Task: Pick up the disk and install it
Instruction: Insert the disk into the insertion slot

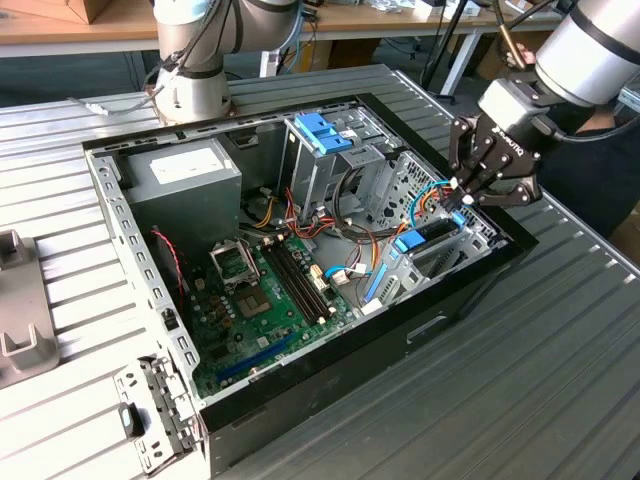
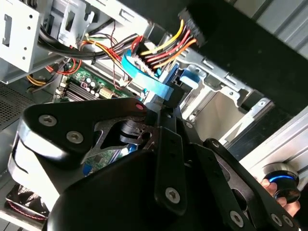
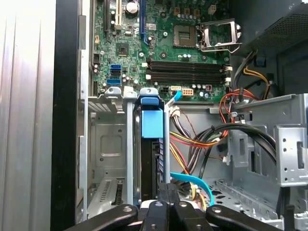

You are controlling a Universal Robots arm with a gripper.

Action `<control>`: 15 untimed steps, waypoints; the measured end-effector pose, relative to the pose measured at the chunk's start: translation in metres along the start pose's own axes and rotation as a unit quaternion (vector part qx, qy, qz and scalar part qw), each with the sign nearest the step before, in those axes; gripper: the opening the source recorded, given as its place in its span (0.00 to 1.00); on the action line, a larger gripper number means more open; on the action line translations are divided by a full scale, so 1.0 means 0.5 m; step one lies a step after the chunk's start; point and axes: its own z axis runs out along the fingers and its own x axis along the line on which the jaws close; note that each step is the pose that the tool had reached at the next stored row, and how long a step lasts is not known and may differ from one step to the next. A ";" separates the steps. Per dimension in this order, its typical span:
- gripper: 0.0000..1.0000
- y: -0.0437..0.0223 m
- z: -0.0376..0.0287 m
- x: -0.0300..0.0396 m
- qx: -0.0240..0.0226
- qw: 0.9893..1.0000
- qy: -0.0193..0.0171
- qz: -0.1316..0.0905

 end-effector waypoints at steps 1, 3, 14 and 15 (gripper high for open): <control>0.10 -0.003 -0.002 0.000 -0.001 1.000 -0.001 0.000; 0.10 -0.011 -0.008 -0.001 -0.002 1.000 -0.003 0.000; 0.10 -0.043 -0.041 -0.005 -0.010 1.000 -0.012 0.000; 0.10 -0.043 -0.048 -0.006 -0.010 1.000 -0.012 0.000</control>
